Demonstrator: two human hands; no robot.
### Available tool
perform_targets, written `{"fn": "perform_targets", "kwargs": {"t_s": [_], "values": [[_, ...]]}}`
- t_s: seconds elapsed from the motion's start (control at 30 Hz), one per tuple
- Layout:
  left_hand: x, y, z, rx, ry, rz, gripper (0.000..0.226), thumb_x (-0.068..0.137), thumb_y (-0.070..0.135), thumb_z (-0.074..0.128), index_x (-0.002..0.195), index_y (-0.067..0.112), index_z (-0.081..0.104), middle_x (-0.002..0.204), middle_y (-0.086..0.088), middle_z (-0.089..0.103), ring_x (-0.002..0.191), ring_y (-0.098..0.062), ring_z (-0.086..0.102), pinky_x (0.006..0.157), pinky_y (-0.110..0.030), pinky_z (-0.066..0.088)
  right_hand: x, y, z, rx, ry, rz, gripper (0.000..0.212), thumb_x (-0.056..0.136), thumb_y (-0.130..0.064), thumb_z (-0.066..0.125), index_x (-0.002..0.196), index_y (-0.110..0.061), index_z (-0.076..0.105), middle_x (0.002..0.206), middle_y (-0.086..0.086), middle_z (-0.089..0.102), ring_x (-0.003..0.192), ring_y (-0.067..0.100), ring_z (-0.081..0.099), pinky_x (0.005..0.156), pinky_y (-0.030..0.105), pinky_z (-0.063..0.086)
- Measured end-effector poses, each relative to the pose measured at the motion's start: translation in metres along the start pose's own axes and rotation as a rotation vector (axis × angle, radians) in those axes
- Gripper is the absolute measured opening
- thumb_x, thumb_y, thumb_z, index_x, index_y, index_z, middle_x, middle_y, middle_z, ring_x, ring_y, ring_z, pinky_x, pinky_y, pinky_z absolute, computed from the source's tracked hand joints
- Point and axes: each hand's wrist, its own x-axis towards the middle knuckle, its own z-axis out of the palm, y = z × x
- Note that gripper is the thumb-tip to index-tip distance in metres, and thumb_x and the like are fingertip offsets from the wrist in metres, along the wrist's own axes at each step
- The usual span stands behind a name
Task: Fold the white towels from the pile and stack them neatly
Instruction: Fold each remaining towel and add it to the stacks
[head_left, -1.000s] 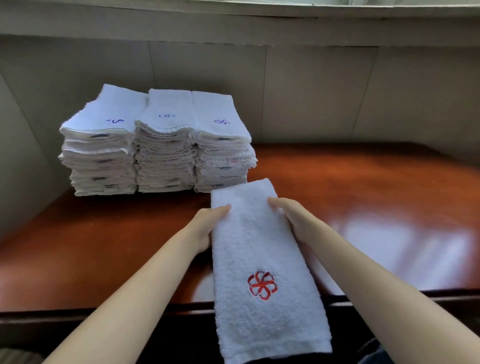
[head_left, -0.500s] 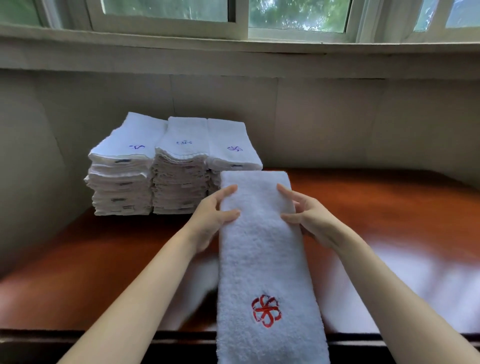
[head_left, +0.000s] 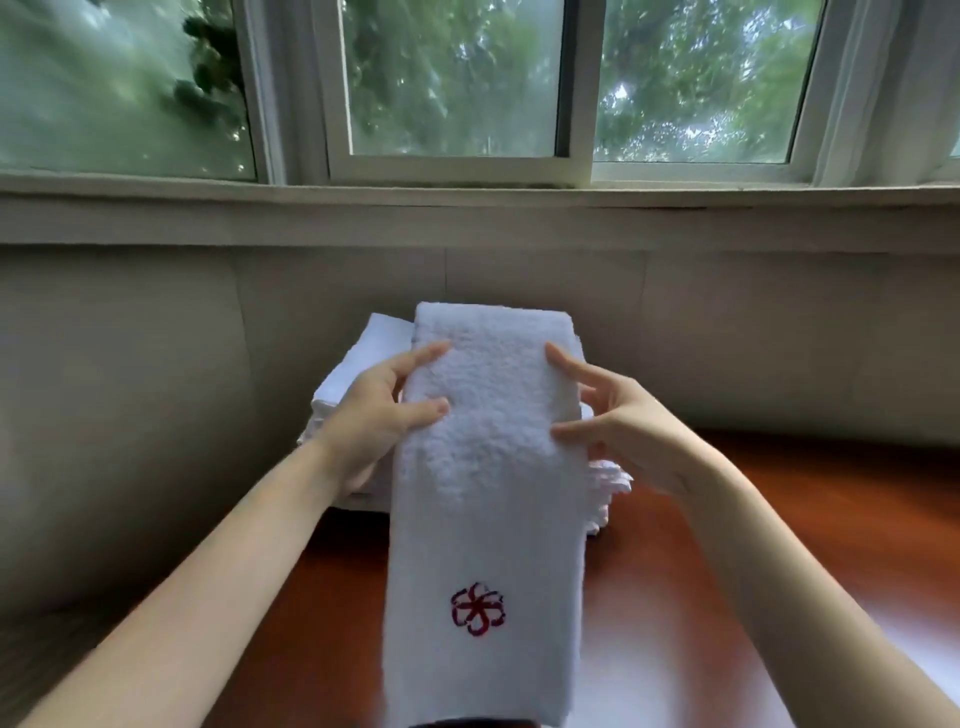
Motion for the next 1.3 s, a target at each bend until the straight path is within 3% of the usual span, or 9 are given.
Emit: {"fn": "perform_targets", "kwargs": {"t_s": [0.23, 0.33, 0.47, 0.6, 0.73, 0.83, 1.03, 1.2, 1.3], "values": [[0.148, 0.065, -0.092, 0.153, 0.288, 0.154, 0.067, 0.091, 0.004, 0.060, 0.148, 0.017, 0.027, 0.119, -0.008, 0.061, 0.092, -0.015, 0.067, 0.065, -0.028, 0.055, 0.191, -0.075, 0.022, 0.148, 0.065, -0.143, 0.084, 0.075, 0.023, 0.057, 0.142, -0.026, 0.041, 0.096, 0.001, 0.069, 0.076, 0.017, 0.068, 0.064, 0.033, 0.058], [0.201, 0.034, -0.122, 0.122, 0.393, -0.117, 0.076, 0.090, 0.038, 0.063, 0.150, 0.013, 0.023, 0.134, -0.011, 0.053, 0.106, -0.022, 0.064, 0.075, -0.033, 0.054, 0.274, -0.048, 0.036, 0.138, 0.155, -0.093, 0.067, 0.081, 0.021, 0.044, 0.132, -0.021, 0.050, 0.106, 0.008, 0.061, 0.087, 0.021, 0.061, 0.074, 0.037, 0.055], [0.204, -0.055, -0.154, 0.354, 0.181, -0.554, 0.041, 0.092, 0.042, 0.058, 0.114, 0.009, 0.046, 0.099, -0.009, 0.058, 0.086, -0.021, 0.062, 0.071, -0.031, 0.051, 0.327, 0.061, 0.050, -0.229, 0.109, 0.292, 0.032, 0.088, 0.003, 0.050, 0.120, 0.000, 0.055, 0.113, 0.020, 0.060, 0.098, 0.034, 0.063, 0.083, 0.043, 0.054], [0.206, -0.096, -0.173, 0.545, 0.208, -0.488, 0.025, 0.089, 0.022, 0.057, 0.104, 0.002, 0.056, 0.081, -0.007, 0.060, 0.070, -0.019, 0.057, 0.068, -0.029, 0.047, 0.351, 0.102, 0.057, -0.139, 0.224, 0.286, 0.035, 0.091, -0.013, 0.054, 0.124, -0.001, 0.050, 0.103, 0.016, 0.061, 0.083, 0.029, 0.063, 0.075, 0.037, 0.052], [0.203, -0.092, -0.172, 0.620, 0.081, -0.545, 0.040, 0.084, 0.038, 0.064, 0.105, 0.005, 0.064, 0.100, -0.005, 0.068, 0.088, -0.022, 0.064, 0.084, -0.029, 0.047, 0.373, 0.099, 0.060, -0.113, 0.223, 0.272, 0.064, 0.092, -0.016, 0.057, 0.145, -0.014, 0.023, 0.126, 0.009, 0.044, 0.109, 0.030, 0.058, 0.090, 0.043, 0.051], [0.201, -0.087, -0.165, 0.620, 0.021, -0.566, 0.052, 0.078, 0.037, 0.073, 0.119, 0.008, 0.060, 0.110, -0.008, 0.068, 0.099, -0.025, 0.067, 0.095, -0.038, 0.051, 0.385, 0.099, 0.066, -0.207, 0.265, 0.182, 0.064, 0.089, 0.002, 0.049, 0.146, -0.017, 0.030, 0.120, 0.009, 0.048, 0.087, 0.020, 0.058, 0.073, 0.026, 0.051], [0.195, -0.085, -0.172, 0.422, 0.217, -0.421, 0.081, 0.083, 0.031, 0.073, 0.142, 0.010, 0.022, 0.106, -0.005, 0.059, 0.082, -0.017, 0.065, 0.053, -0.023, 0.052, 0.403, 0.091, 0.074, -0.171, 0.376, -0.060, 0.064, 0.084, 0.009, 0.044, 0.141, -0.021, 0.040, 0.125, 0.003, 0.049, 0.099, 0.019, 0.055, 0.054, 0.013, 0.046], [0.193, -0.092, -0.176, 0.558, 0.208, -0.507, 0.091, 0.082, 0.040, 0.069, 0.148, 0.007, 0.016, 0.128, -0.012, 0.054, 0.107, -0.027, 0.060, 0.088, -0.035, 0.051, 0.397, 0.116, 0.081, -0.548, 0.297, 0.230, 0.054, 0.089, -0.011, 0.048, 0.141, -0.010, 0.034, 0.130, 0.014, 0.052, 0.115, 0.031, 0.053, 0.093, 0.033, 0.046], [0.187, -0.085, -0.176, 0.562, 0.152, -0.549, 0.092, 0.077, 0.043, 0.073, 0.147, 0.013, 0.022, 0.135, -0.009, 0.049, 0.115, -0.027, 0.055, 0.096, -0.039, 0.049, 0.387, 0.101, 0.087, -0.455, 0.239, 0.292, 0.076, 0.084, -0.016, 0.054, 0.149, -0.019, 0.015, 0.101, 0.011, 0.058, 0.095, 0.028, 0.057, 0.075, 0.031, 0.045]]}}
